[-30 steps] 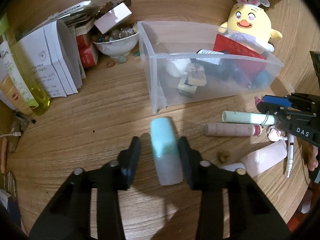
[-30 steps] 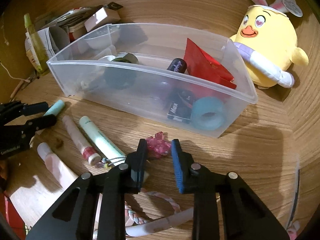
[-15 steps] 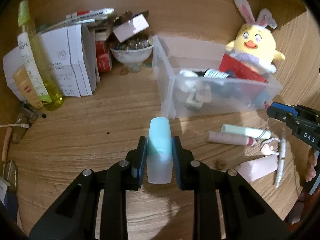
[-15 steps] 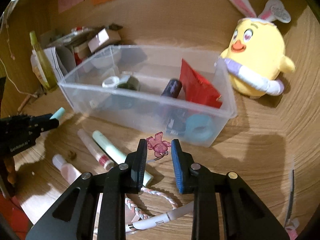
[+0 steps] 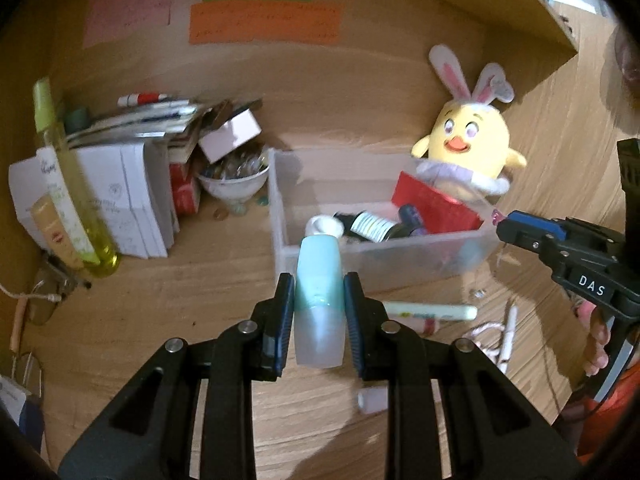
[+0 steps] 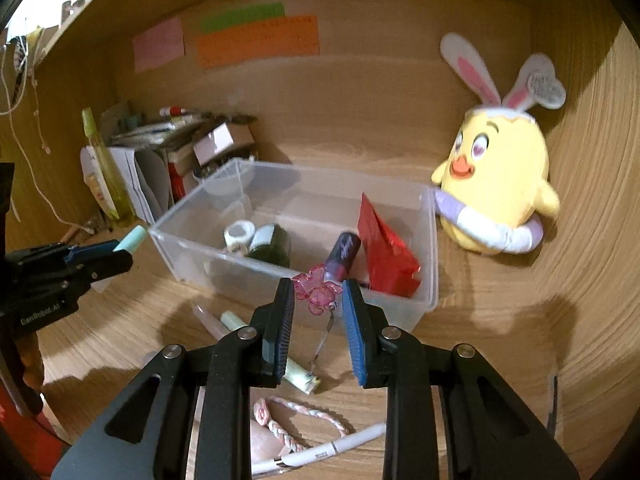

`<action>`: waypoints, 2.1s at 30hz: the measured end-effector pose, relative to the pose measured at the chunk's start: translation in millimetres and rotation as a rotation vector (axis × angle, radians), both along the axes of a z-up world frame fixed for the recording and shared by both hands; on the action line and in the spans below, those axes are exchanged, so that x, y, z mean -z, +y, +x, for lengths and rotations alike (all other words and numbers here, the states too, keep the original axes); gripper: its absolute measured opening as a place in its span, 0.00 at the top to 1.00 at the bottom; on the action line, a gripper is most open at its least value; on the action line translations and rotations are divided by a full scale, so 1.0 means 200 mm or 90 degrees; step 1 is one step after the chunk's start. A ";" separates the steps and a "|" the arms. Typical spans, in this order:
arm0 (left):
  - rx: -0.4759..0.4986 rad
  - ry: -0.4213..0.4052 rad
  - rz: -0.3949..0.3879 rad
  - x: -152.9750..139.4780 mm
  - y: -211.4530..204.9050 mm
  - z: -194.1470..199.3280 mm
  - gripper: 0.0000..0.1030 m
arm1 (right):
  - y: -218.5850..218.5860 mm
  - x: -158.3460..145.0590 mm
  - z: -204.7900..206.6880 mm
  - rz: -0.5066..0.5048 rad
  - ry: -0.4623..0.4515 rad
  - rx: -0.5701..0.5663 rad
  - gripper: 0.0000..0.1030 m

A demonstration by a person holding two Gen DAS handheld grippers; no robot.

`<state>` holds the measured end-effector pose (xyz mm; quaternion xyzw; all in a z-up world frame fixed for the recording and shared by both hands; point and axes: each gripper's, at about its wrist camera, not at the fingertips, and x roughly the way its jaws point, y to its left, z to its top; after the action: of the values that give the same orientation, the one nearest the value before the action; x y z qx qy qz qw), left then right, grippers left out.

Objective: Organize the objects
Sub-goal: 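Carry the teal bottle and pink hair clip over the clear box with both grippers, then open both grippers to drop the bottle and hair clip into the box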

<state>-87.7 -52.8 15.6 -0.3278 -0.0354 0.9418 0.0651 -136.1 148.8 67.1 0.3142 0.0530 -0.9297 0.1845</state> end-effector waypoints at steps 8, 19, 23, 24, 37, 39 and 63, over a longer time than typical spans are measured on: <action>0.002 0.009 0.019 -0.08 0.04 -0.08 0.76 | 0.00 -0.13 -0.01 -0.022 0.051 -0.009 0.78; 0.002 0.009 0.019 -0.13 0.06 -0.25 0.76 | 0.04 -0.27 -0.14 -0.038 0.098 0.010 0.78; -0.004 0.005 0.008 -0.13 0.08 -0.31 0.76 | 0.06 -0.27 -0.19 -0.049 0.092 0.007 0.78; -0.004 0.004 0.009 -0.13 0.09 -0.32 0.76 | 0.06 -0.27 -0.20 -0.048 0.089 0.005 0.78; -0.011 -0.035 -0.014 -0.02 0.12 -0.51 0.76 | -0.02 -0.06 -0.36 -0.015 0.021 -0.006 0.78; -0.013 -0.040 -0.015 0.00 0.11 -0.52 0.76 | -0.02 -0.03 -0.37 -0.010 0.012 -0.006 0.78; 0.007 -0.076 -0.042 0.11 0.15 -0.60 0.76 | -0.08 0.21 -0.51 0.049 -0.090 -0.015 0.78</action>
<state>-206.9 -22.7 -5.8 -0.3859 -0.0061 0.9207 0.0572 -238.3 133.5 24.2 0.3856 0.0795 -0.9002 0.1862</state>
